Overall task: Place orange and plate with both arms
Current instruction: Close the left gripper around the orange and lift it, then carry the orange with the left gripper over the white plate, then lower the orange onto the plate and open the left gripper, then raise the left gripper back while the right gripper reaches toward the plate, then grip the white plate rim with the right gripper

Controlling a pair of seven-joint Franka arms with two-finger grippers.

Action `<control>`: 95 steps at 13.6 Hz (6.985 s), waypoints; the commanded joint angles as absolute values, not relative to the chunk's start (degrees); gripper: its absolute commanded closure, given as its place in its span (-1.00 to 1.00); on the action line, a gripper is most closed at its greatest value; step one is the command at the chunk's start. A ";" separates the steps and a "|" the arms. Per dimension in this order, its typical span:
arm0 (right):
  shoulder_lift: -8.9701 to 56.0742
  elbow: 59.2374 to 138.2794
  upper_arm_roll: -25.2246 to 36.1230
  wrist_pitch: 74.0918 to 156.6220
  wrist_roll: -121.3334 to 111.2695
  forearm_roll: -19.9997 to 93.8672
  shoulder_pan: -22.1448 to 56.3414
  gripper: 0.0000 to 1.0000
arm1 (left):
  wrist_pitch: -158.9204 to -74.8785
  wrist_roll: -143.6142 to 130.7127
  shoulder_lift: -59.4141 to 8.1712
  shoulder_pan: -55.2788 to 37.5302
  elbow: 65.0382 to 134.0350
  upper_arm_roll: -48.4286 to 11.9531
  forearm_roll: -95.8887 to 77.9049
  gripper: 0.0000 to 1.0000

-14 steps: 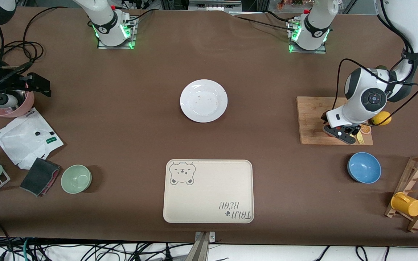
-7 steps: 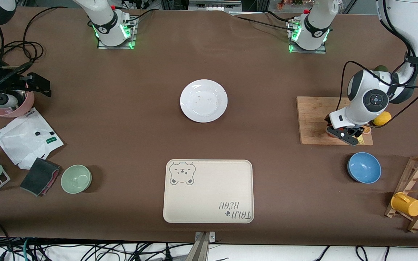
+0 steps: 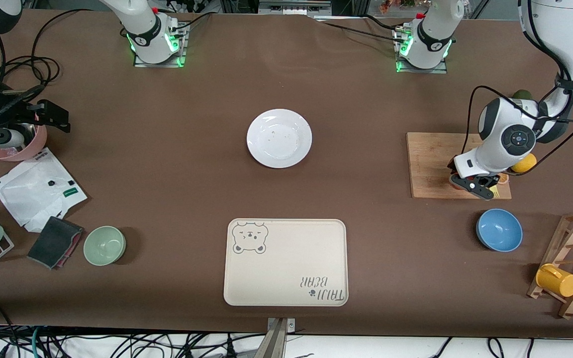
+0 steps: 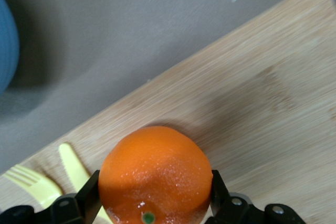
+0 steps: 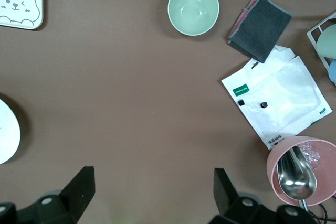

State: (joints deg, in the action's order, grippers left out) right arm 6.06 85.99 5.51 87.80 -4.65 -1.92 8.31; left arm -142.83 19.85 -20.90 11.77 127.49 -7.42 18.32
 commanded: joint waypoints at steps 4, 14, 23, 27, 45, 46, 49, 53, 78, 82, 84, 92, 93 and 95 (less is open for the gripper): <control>5.71 85.34 5.36 87.28 -4.04 -1.05 8.00 -1.00 | -128.36 17.15 -16.70 11.61 119.82 -15.62 7.23 0.58; 5.80 85.34 5.45 87.28 -4.13 -1.14 8.00 -1.00 | -121.20 -40.01 -21.35 0.83 112.24 -39.90 5.89 0.55; 5.98 85.34 5.54 86.58 -4.22 -1.23 7.73 -1.00 | -131.03 -63.72 -39.37 -16.86 100.38 -37.89 6.77 0.55; 6.06 85.25 5.71 86.75 -4.13 -1.32 7.65 -1.00 | -138.06 -63.90 -42.18 -22.22 100.37 -32.36 6.77 0.50; 12.65 87.19 5.19 89.38 -4.31 13.17 10.90 -1.00 | -104.98 -32.21 -20.22 -0.80 92.75 -31.20 6.15 -1.00; 13.44 88.41 5.19 92.00 -4.65 15.10 11.25 -1.00 | -101.11 -28.95 -20.21 0.43 89.85 -30.85 6.24 -1.00; 13.71 95.96 3.08 101.22 -5.36 20.81 11.16 -1.00 | -91.34 -20.06 -20.30 5.00 83.16 -30.85 6.59 -1.00; 15.21 107.36 -0.16 113.43 -11.93 33.81 11.25 -0.99 | -82.55 -16.27 -19.07 8.00 77.71 -31.29 6.15 -1.00; 28.48 125.33 -14.24 135.78 -49.75 83.93 14.76 -0.69 | -91.76 5.71 4.13 -0.88 97.91 -3.52 1.76 -1.00; 28.83 125.33 -14.33 136.58 -50.36 84.11 15.12 -0.62 | -90.71 5.80 3.96 -0.88 97.47 -3.60 1.76 -1.00; 28.92 125.86 -14.33 136.49 -52.72 85.51 15.12 -0.54 | -90.44 5.63 3.60 -0.97 97.12 -3.69 1.76 -1.00; 29.79 126.12 -14.24 136.41 -54.93 86.48 15.56 -0.08 | -90.00 5.54 3.60 -1.67 96.42 -4.30 1.76 -1.00; 30.23 126.12 -14.33 136.41 -55.19 86.57 15.56 -0.08 | -90.00 5.54 3.60 -1.67 96.42 -4.48 1.76 -1.00; 30.41 126.12 -14.33 136.58 -55.28 86.83 15.56 -0.08 | -90.00 5.54 3.60 -1.67 96.42 -4.57 1.76 -1.00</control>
